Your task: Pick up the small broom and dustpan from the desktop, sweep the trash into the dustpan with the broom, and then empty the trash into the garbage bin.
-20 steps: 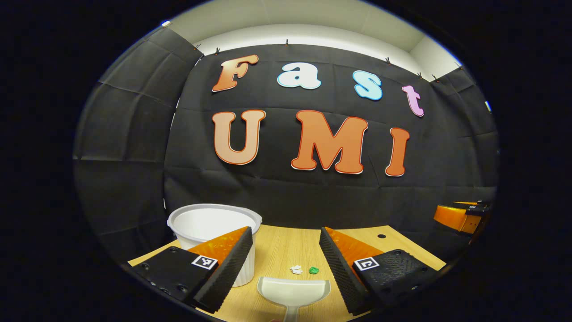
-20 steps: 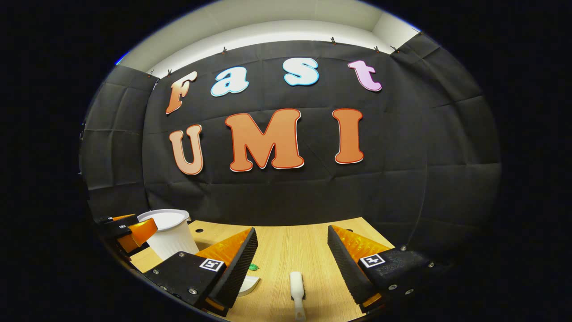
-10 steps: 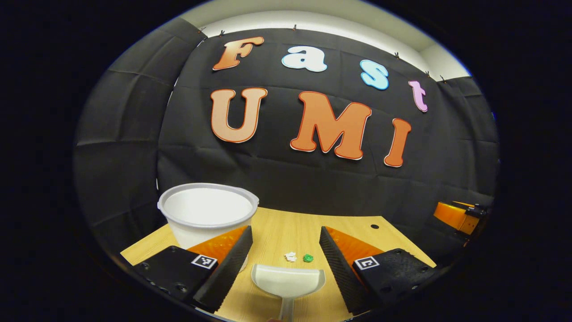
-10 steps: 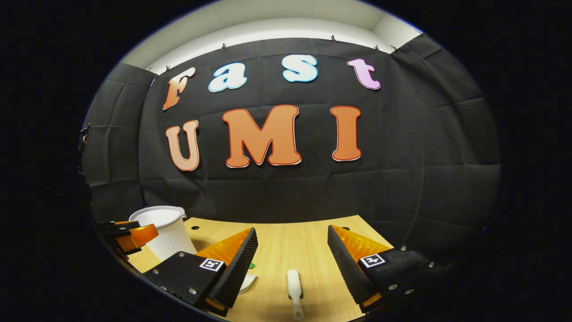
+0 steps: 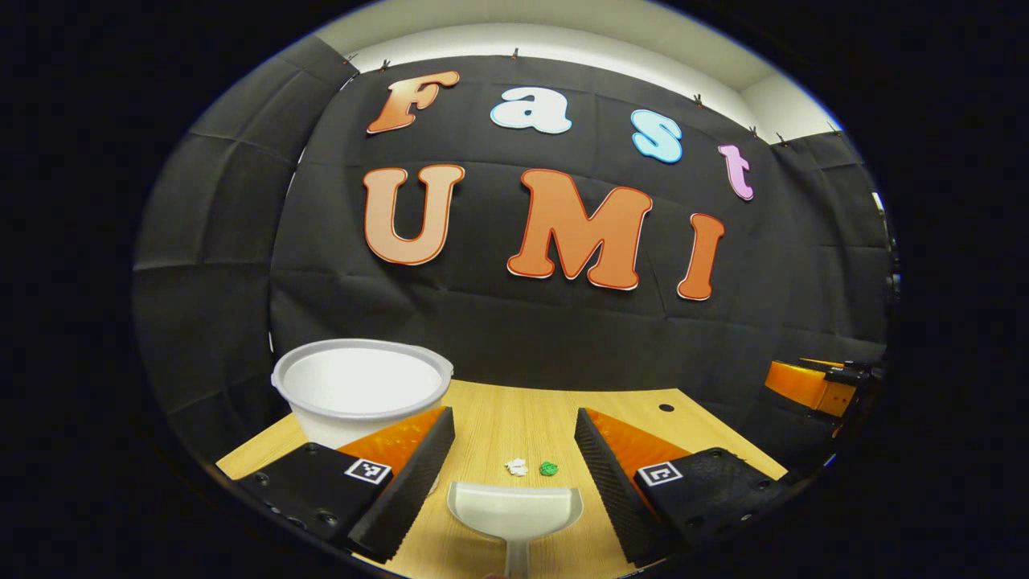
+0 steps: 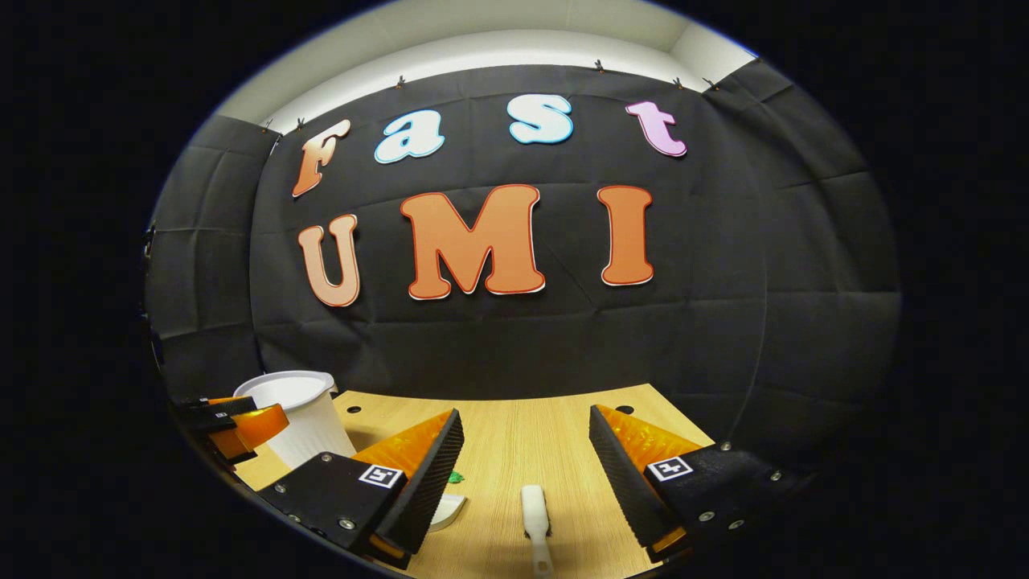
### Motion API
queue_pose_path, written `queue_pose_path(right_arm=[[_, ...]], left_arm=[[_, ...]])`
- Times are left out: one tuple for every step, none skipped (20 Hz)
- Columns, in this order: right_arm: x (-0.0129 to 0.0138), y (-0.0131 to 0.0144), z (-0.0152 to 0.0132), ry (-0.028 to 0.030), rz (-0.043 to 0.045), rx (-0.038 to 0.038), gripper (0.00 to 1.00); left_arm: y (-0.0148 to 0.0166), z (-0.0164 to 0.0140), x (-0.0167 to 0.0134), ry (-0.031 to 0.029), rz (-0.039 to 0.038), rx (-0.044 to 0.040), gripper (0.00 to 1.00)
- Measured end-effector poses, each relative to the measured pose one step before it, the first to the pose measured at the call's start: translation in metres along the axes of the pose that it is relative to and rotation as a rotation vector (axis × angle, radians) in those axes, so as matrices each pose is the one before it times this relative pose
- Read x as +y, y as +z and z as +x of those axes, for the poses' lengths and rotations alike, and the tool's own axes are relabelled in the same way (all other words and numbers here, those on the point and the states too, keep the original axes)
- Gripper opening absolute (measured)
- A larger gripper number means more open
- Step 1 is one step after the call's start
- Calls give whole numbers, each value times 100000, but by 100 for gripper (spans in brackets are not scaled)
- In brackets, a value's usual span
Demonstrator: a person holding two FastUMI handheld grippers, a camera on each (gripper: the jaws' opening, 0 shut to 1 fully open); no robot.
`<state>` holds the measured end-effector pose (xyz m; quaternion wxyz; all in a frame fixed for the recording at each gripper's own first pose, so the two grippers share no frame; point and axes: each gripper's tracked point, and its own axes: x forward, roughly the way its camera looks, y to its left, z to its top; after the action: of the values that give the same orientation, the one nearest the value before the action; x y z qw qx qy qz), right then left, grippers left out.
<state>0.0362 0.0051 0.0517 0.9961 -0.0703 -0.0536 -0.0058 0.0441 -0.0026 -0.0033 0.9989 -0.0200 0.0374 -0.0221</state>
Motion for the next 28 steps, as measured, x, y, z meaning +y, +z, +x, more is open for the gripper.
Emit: queue_pose_path(right_arm=[[-21, -138, -47, -4, -51, 229, 94], [51, -51, 53, 61, 165, 87, 94], [198, -47, -51, 865, 218, -55, 94], [104, -92, 45, 337, -51, 302, 94], [25, -70, 140, 9, -346, 256, 94], [-7, -157, 91, 158, -261, 293, 94], [-11, -181, 52, 169, 84, 495, 94], [26, -293, 69, 145, 311, 662, 94], [-19, -351, 58, 15, 355, 805, 94], [-48, -321, 123, 62, 217, 801, 94], [-163, -325, 112, -311, 157, 675, 94], [-191, -406, 141, -284, 183, 889, 94], [-120, -509, 146, -268, 368, 952, 94], [-337, -550, 202, -325, 676, 1318, 95], [-132, -566, 182, -163, 997, 1253, 94], [-279, -537, 256, -276, 1108, 1463, 94], [-270, -615, 179, -334, 1169, 1513, 94], [-359, -419, 180, -483, 915, 1172, 94], [-540, -515, 142, -883, 717, 899, 94], [-474, -412, 175, -941, 318, 824, 94], [-346, -487, 242, -640, 188, 831, 94], [-396, -414, 236, -456, 522, 941, 94], [-308, -462, 212, -287, 989, 1136, 94], [-353, -520, 280, -327, 1347, 1428, 94], [-349, -556, 232, -333, 1688, 1611, 94], [-339, -408, 265, -168, 1685, 1481, 94], [-440, -360, 74, -583, 1149, 1015, 94], [-361, -55, 185, -647, -34, 105, 95]], left_arm=[[-291, 18, -19, -175, -11, 1031, 95], [-228, 155, 98, 257, -92, 918, 95], [-320, 97, 176, 380, -306, 838, 95], [-255, 181, 205, -122, -689, 718, 95], [-649, 1, -55, -455, -800, 1698, 95], [-547, 273, -32, -230, -494, 2151, 95], [-843, 324, 185, 365, 104, 2598, 95], [-840, 314, 210, 367, 546, 2906, 95], [-884, 302, 30, 287, 608, 2604, 95], [-1171, 503, -85, -787, 676, 4361, 95], [-1356, 338, -39, -801, 193, 4953, 95], [-1188, 625, -235, -1530, -624, 4206, 95], [-1408, 599, -196, -1547, -508, 5206, 95], [-1736, 710, -206, -985, -298, 6830, 95], [-1811, 861, 161, -391, 220, 7261, 95], [-2013, 894, 288, 257, -292, 8469, 96], [-1738, 812, 143, -271, -1243, 7325, 96], [-1099, 813, 100, -670, -1383, 5370, 97], [-1117, 469, 29, -393, -686, 5522, 97], [-1044, 428, 360, 970, -798, 5314, 97], [-794, 239, 247, 350, 475, 4273, 98], [-565, 378, 134, 442, 1352, 3714, 98], [-576, 281, 46, -70, 1302, 3034, 98], [-353, 477, 98, 186, 358, 3138, 98], [-402, 345, -163, -259, -677, 4050, 98], [-341, 601, -69, -2, -969, 4451, 98], [-346, 723, -6, 21, -71, 4054, 98], [-119, 467, 2, 118, 1198, 3452, 98]])
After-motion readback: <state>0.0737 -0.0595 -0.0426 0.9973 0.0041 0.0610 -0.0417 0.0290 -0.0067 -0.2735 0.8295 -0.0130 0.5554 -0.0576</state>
